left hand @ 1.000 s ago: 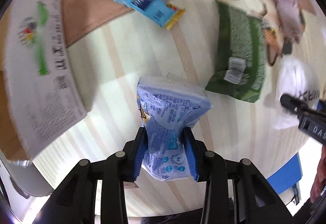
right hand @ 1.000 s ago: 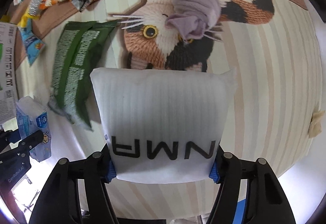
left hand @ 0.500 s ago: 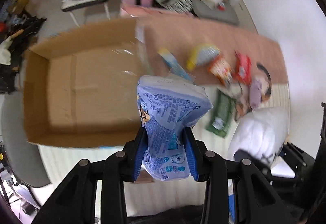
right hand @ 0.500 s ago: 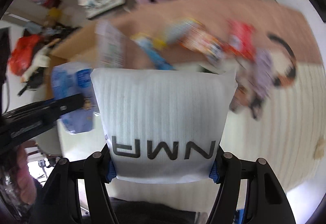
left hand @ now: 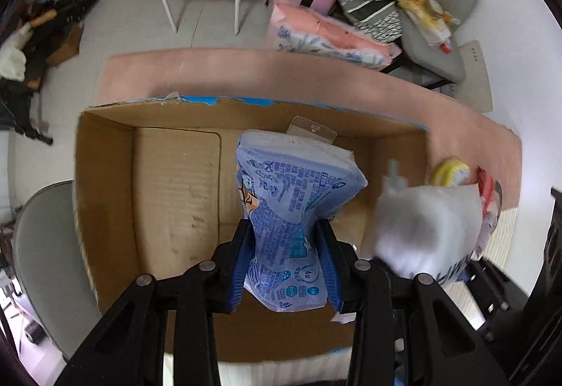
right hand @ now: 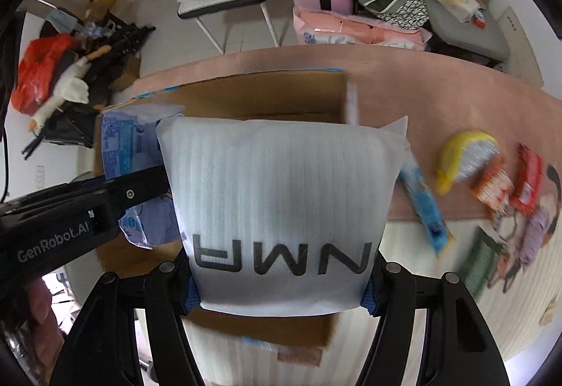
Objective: Organize soft objects
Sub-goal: 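Carry the blue packet and white bag into the cardboard box, then open both tools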
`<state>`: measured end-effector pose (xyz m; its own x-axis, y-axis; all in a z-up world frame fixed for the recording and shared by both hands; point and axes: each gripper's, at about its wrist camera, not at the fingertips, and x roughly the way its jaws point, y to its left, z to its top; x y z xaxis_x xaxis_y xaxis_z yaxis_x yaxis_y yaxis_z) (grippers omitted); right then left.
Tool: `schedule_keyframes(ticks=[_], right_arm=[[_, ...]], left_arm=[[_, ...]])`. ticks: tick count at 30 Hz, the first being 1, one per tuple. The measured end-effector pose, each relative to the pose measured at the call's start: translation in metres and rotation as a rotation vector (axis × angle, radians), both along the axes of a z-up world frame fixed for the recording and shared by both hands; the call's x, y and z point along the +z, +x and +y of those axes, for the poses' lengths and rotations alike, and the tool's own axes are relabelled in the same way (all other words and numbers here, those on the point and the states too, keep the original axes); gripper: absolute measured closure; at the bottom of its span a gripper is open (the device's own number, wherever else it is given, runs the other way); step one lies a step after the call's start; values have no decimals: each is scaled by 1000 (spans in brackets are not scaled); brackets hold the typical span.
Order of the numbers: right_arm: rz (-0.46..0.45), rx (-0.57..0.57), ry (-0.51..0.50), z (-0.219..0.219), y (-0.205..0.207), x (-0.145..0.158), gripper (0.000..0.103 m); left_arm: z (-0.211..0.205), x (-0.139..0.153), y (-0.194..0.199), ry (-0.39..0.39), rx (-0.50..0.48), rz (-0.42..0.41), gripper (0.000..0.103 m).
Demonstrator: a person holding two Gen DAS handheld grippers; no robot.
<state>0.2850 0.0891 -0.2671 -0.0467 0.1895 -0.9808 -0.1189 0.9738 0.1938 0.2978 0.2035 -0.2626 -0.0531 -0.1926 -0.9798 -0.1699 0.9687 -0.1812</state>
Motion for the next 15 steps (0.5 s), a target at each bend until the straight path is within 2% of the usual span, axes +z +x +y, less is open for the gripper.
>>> schedule_keyframes(ticks=[7, 15], right_arm=[[57, 17, -73, 32, 24, -64, 33], [72, 23, -126, 41, 33, -97, 31]], left_arm=[[24, -57, 19, -69, 22, 107, 68], [30, -95, 23, -105, 25, 155, 63]])
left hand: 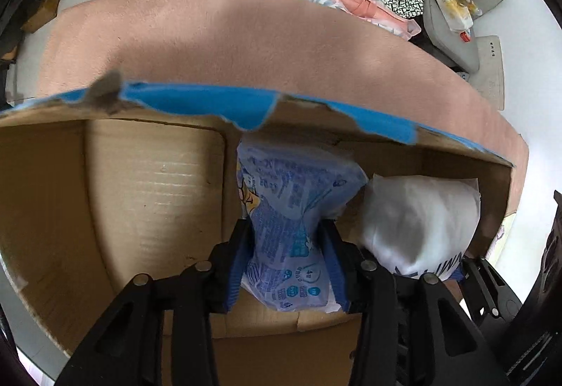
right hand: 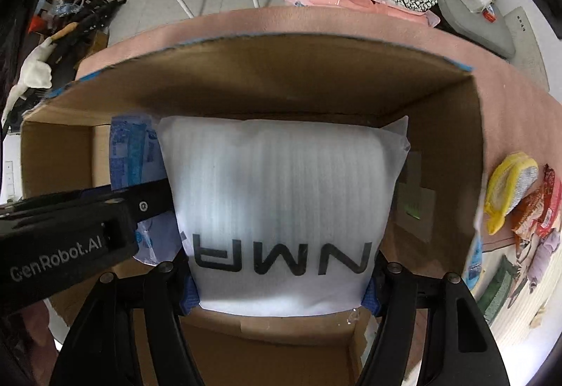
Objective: Organize soft objects
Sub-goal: 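Carry the blue packet and white bag into the cardboard box, then open both tools, then grasp the green packet with the left tool while the right tool grasps the red snack packet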
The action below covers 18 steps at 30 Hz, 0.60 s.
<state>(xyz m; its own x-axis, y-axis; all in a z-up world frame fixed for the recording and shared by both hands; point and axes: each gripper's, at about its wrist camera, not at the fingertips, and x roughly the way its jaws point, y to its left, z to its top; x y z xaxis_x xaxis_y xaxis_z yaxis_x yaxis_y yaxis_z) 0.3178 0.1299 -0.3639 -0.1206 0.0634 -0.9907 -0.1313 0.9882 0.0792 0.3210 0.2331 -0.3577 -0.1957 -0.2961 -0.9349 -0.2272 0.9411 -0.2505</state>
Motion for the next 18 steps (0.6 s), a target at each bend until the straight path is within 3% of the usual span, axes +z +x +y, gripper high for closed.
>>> schedule_keyframes(ticks=[3, 5, 7, 8, 9, 18], right_arm=[[14, 1, -1, 0, 1, -6, 26], [14, 0, 2, 2, -1, -2, 22], [-4, 4, 4, 3, -3, 6, 16], [-19, 10, 1, 2, -5, 11, 6], [-38, 15, -8, 2, -7, 19, 3], [-147, 40, -13, -10, -44, 87, 0]], left_arm=[[3, -3, -2, -7, 6, 15, 62], [3, 1, -2, 1, 5, 10, 52], [2, 14, -2, 36, -20, -31, 22], [2, 25, -3, 56, -32, -62, 17], [4, 30, -4, 68, -37, -77, 13], [21, 104, -53, 141, -29, -210, 1]])
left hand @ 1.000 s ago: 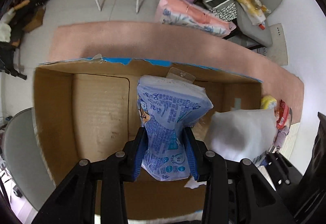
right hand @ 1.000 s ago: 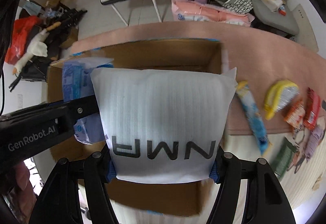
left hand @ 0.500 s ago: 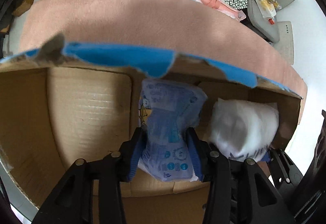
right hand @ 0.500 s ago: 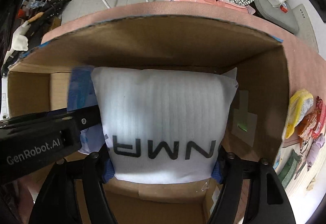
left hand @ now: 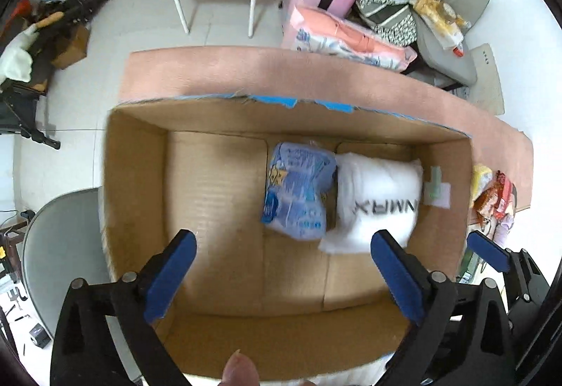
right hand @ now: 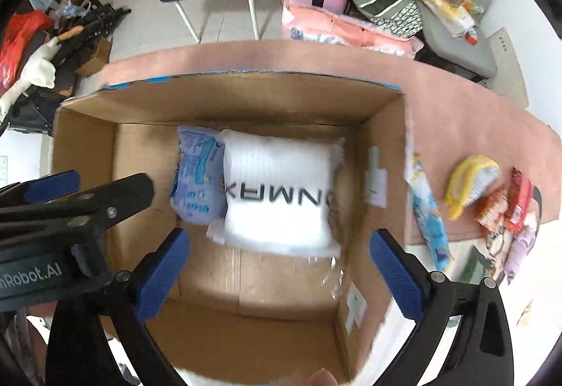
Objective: Organize soft objects
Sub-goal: 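Grasp the green packet with the left tool while the right tool grasps the red snack packet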
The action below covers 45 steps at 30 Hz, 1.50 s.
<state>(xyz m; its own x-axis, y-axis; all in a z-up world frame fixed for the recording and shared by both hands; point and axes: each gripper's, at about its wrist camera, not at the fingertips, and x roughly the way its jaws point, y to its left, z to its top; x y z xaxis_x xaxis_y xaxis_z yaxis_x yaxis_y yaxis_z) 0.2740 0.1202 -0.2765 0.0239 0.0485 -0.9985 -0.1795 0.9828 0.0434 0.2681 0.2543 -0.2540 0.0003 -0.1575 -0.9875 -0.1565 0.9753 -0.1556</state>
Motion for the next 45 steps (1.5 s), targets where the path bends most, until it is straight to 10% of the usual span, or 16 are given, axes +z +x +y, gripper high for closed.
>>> schedule_keyframes(ticks=[11, 20, 33, 42, 45], right_arm=[[-77, -67, 101, -54, -67, 56, 0], [-90, -224, 65, -215, -101, 85, 0], [20, -443, -5, -480, -85, 10, 0], [49, -400, 13, -513, -28, -16, 2], [68, -394, 38, -510, -2, -25, 2]], left_arm=[[-49, 64, -58, 95, -39, -161, 1], [-177, 102, -72, 125, -168, -275, 1], [-408, -47, -65, 32, -409, 59, 22], [-478, -145, -70, 103, -492, 245, 22], [-479, -157, -71, 119, -462, 258, 52]])
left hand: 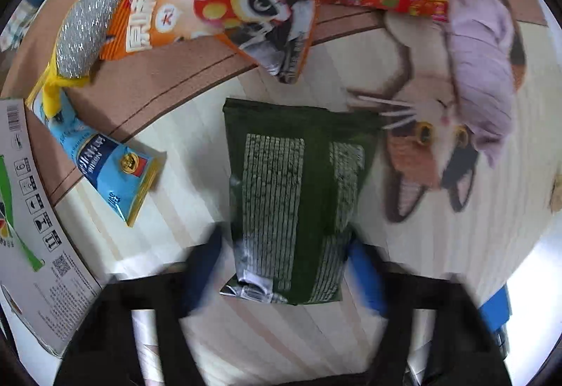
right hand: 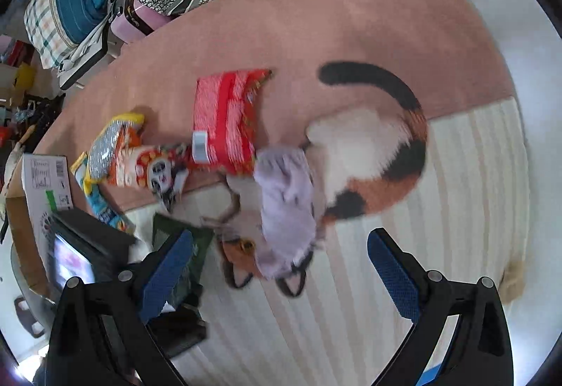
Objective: Organize soft objects
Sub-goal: 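Grasp the green packet with the left tool while the right tool grasps the red snack packet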
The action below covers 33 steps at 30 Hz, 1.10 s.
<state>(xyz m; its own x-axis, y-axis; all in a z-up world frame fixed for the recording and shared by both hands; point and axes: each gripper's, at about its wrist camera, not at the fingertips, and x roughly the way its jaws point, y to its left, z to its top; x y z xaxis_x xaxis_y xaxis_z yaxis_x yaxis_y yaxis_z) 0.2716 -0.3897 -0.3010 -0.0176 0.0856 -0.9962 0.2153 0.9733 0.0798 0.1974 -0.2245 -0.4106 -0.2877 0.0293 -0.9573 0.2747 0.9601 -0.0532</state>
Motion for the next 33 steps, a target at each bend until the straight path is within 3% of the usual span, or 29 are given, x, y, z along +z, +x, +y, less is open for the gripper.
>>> schedule_keyframes(ticks=[4, 7, 16, 20, 21, 26, 33], right_arm=[[19, 14, 15, 10, 38, -16, 4], [48, 19, 22, 19, 66, -35, 9], [170, -20, 34, 37, 108, -90, 19], [216, -33, 12, 39, 111, -111, 35], [214, -30, 9, 41, 111, -112, 35], [197, 42, -70, 60, 112, -108, 54], [121, 80, -92, 78, 102, -77, 58]], left_arm=[[20, 8, 12, -12, 154, -35, 63], [32, 11, 20, -1, 216, -54, 63], [51, 9, 30, -6, 270, -41, 63], [55, 11, 38, -5, 271, -36, 63], [54, 10, 41, -4, 270, -36, 63], [60, 12, 55, 3, 263, -46, 67], [52, 40, 57, -16, 246, -96, 71]])
